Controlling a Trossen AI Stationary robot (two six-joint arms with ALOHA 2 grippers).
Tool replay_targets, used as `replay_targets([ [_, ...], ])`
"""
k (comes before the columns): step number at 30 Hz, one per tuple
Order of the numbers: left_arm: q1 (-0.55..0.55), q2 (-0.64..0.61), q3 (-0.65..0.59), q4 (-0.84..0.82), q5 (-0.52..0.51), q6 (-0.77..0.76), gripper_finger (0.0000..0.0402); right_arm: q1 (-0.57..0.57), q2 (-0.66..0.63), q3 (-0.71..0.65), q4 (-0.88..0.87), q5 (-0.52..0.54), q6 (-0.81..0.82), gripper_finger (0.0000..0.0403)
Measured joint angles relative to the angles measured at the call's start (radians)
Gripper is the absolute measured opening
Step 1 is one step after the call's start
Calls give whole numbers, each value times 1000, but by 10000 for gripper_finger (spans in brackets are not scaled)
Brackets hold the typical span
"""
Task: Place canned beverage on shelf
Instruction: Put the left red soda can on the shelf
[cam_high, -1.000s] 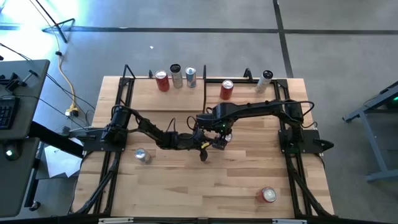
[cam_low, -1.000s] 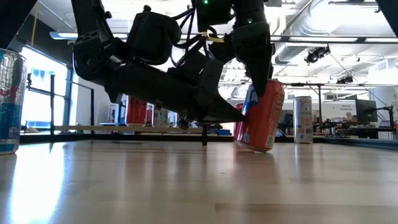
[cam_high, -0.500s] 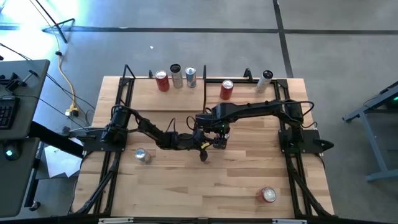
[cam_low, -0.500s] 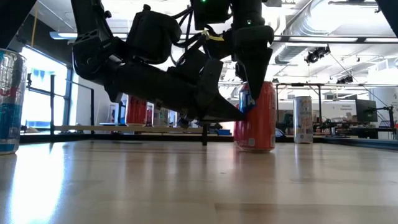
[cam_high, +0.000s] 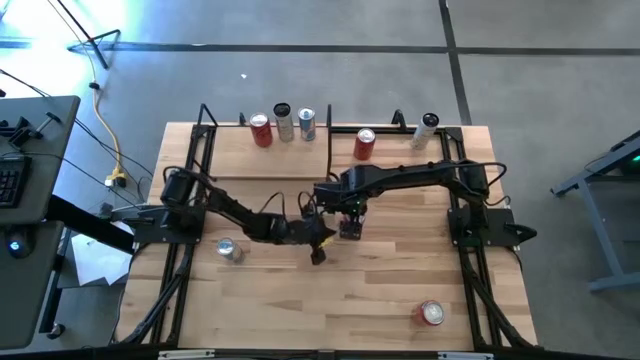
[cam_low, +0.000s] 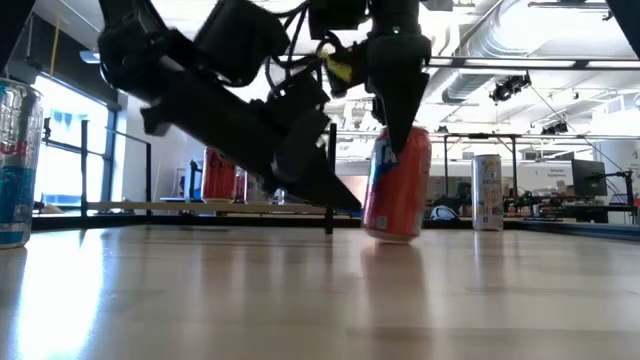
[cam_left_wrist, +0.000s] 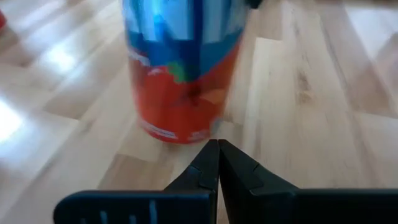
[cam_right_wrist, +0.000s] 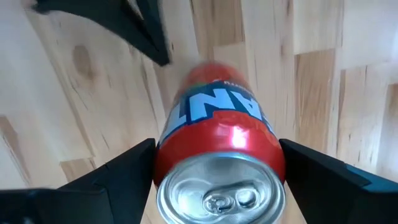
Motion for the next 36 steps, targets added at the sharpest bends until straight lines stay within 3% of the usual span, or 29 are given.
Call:
replay_targets([
  [19,-32,-120,-15,-50,-95,40,0,-1,-9,4,15,2,4,315],
  [23,-66,-172,-124,6,-172,19,0,-2,-9,3,20,2,-10,315],
  [30,-114,-303,-380,209,-193,-96,0,3,-7,2,92,27,-22,315],
  [36,-135,-333,-449,277,-217,-110,0,1,-6,0,82,44,18,315],
])
